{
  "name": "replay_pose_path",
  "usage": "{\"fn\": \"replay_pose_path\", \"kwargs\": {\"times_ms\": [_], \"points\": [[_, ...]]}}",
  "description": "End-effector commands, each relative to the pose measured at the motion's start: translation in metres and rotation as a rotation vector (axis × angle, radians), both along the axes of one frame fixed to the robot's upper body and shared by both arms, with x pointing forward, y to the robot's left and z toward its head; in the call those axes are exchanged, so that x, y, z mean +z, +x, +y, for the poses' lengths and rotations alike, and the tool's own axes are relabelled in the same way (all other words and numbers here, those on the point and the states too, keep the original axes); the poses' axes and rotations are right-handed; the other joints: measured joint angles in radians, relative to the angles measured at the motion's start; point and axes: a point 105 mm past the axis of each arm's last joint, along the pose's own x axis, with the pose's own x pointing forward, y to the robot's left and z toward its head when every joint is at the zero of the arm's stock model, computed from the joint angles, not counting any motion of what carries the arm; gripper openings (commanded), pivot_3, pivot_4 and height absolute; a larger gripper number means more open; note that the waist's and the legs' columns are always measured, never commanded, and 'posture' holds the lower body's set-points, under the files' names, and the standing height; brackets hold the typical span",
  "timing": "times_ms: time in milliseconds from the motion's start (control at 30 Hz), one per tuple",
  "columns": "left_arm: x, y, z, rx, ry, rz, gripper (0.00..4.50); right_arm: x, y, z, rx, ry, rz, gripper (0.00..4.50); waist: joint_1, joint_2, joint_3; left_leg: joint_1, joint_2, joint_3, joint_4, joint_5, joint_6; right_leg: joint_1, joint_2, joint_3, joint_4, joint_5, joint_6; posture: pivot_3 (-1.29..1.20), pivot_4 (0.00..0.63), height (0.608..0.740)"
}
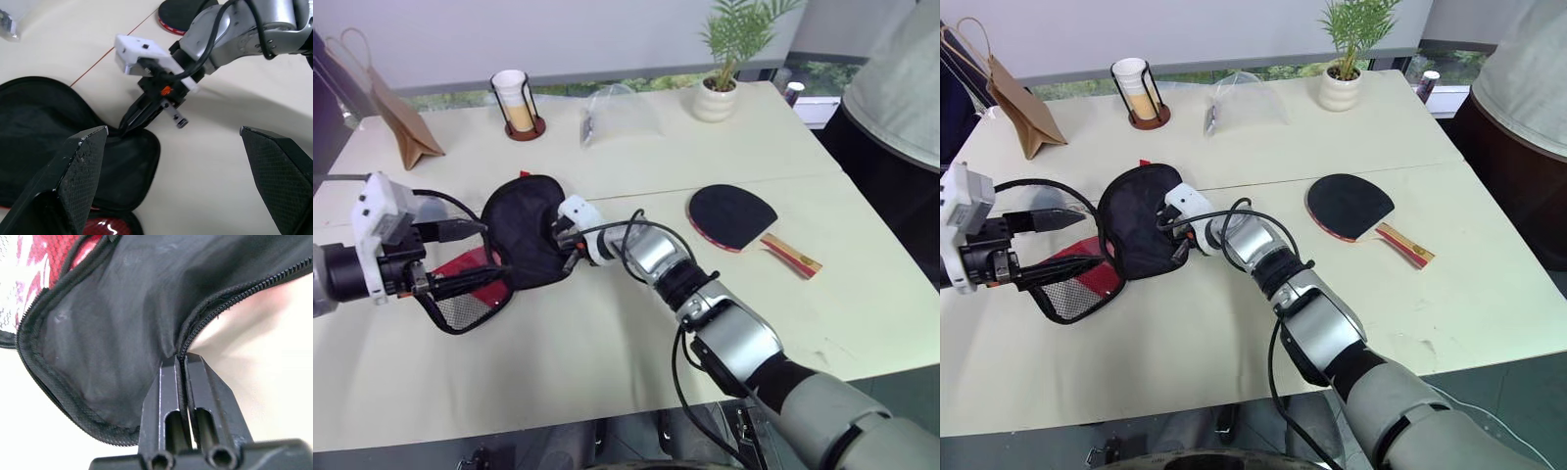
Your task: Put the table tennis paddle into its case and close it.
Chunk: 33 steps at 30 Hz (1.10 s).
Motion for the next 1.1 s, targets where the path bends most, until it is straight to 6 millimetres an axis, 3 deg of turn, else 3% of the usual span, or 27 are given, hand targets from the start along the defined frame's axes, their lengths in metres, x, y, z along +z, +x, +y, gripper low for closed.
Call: {"fn": "replay_pose_path", "kwargs": {"times_ms": [33, 167, 267, 667, 1000, 1100], "points": [[0.007, -0.001, -0.003, -0.018, 0.001, -0.040, 4.50, 0.017, -0.012, -0.034, 0.035, 0.021, 0.008, 0.02, 0.016, 0.000, 0.000, 0.000, 0.000, 0.000, 0.000, 0.000, 0.000, 0.000, 0.000, 0.000, 0.000, 0.000, 0.000, 0.00, 0.150, 0.740], [0.004, 0.002, -0.006, -0.036, -0.003, -0.032, 4.50, 0.024, -0.049, -0.080, 0.120, -0.004, 0.023, 0.02, 0.033, 0.000, 0.000, -0.001, -0.001, 0.001, 0.002, -0.001, 0.001, 0.001, -0.002, 0.000, -0.001, 0.000, 0.000, 0.00, 0.150, 0.740], [0.001, 0.005, -0.009, -0.053, -0.006, -0.028, 4.50, 0.024, -0.070, -0.103, 0.151, -0.045, 0.031, 0.02, 0.036, -0.001, 0.000, -0.001, 0.000, 0.002, 0.001, -0.001, 0.001, 0.002, -0.004, 0.000, -0.001, 0.000, 0.000, 0.00, 0.150, 0.740], [-0.007, 0.014, -0.017, -0.108, -0.009, -0.016, 4.50, 0.029, -0.084, -0.180, -0.014, -0.140, 0.060, 0.02, 0.046, -0.003, 0.002, -0.003, 0.001, 0.004, 0.002, -0.001, 0.002, 0.004, -0.006, 0.000, -0.004, -0.003, -0.004, 0.00, 0.150, 0.740], [-0.010, 0.016, -0.020, -0.131, -0.007, -0.014, 4.50, 0.029, -0.076, -0.193, -0.104, -0.126, 0.054, 0.02, 0.044, -0.004, 0.002, -0.008, 0.001, 0.004, 0.003, -0.001, 0.002, 0.000, -0.006, 0.000, -0.004, -0.003, -0.004, 0.00, 0.150, 0.740], [-0.011, 0.016, -0.022, -0.138, -0.006, -0.013, 4.50, 0.033, -0.072, -0.193, -0.123, -0.111, 0.047, 0.95, 0.044, -0.004, 0.002, -0.009, 0.001, 0.004, 0.004, -0.001, 0.002, 0.000, -0.006, 0.000, -0.004, -0.003, -0.004, 0.00, 0.150, 0.740]]}}
